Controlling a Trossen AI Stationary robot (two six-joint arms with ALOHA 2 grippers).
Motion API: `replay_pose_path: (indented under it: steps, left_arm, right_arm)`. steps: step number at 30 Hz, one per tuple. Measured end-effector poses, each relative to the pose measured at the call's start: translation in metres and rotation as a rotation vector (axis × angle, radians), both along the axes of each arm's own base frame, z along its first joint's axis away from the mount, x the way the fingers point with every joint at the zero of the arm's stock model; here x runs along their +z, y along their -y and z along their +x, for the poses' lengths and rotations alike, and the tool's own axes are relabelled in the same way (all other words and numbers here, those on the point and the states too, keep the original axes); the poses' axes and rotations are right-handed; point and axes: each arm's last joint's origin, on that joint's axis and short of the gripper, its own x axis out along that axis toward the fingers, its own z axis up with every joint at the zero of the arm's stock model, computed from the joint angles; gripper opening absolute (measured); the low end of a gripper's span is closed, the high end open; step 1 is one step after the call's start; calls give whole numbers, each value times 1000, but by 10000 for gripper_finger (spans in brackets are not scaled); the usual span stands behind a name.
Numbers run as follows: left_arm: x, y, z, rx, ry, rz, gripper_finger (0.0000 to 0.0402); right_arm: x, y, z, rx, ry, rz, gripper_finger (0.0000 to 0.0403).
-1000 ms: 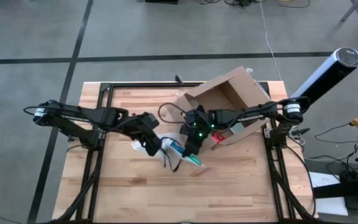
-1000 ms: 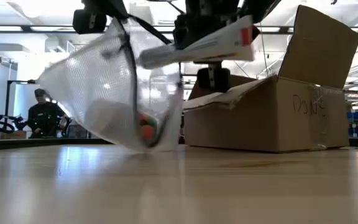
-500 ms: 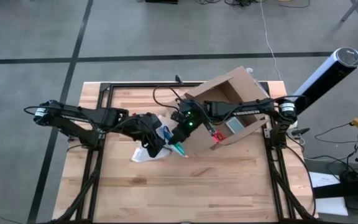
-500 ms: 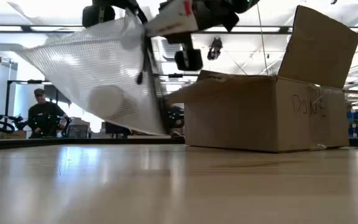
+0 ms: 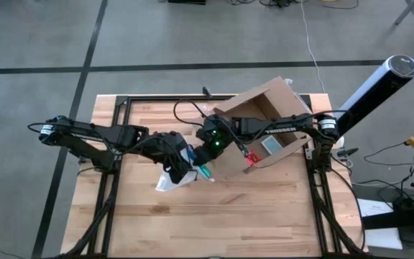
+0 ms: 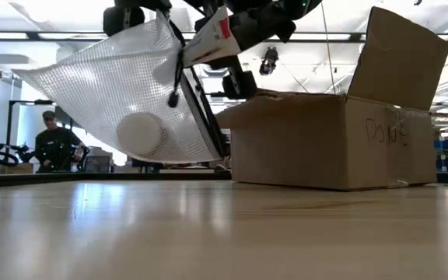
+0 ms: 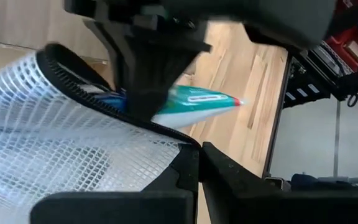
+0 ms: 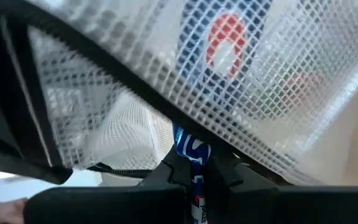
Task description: Unpack boxes
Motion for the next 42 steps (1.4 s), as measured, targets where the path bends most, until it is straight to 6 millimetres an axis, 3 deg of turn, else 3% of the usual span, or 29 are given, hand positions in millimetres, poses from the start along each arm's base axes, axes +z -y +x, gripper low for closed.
replay_pose_path:
  steps: [19,32,42]
  left_arm:
    - [1,3,0,-61,6,-39,0]
    - [-1,4,-1,-100,-9,-53,0]
    - [-3,4,-2,-110,-19,-43,0]
  right_arm:
    - [10,32,5,-268,75,34,0]
    - [22,41,7,-277,167,143,0]
    - [21,41,10,-383,161,169,0]
